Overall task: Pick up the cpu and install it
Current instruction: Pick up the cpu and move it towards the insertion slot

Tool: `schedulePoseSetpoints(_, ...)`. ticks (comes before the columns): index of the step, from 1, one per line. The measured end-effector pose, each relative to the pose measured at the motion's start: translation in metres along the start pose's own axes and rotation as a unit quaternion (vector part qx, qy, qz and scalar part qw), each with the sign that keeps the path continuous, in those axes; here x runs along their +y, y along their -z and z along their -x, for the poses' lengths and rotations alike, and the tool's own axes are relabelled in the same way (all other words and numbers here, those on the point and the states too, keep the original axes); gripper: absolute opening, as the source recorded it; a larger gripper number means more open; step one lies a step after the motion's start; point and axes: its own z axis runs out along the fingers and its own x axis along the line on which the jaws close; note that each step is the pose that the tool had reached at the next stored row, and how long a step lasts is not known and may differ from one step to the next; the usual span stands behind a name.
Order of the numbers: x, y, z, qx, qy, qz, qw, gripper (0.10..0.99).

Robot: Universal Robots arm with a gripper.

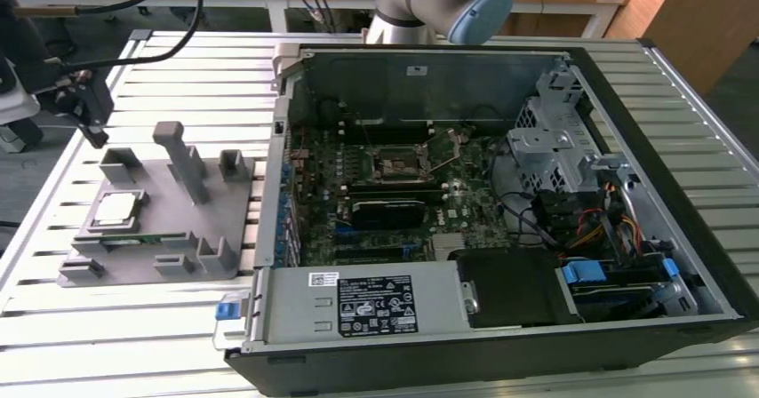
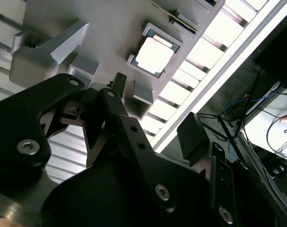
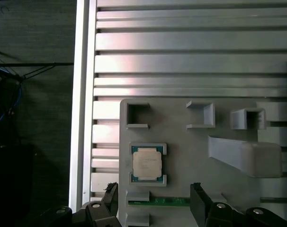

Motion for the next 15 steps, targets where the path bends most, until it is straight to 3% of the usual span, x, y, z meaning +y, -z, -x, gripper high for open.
schedulePoseSetpoints(15, -0.001, -0.0069, 0.0004, 0.0001, 0.0, 0.0, 1.0, 0.706)
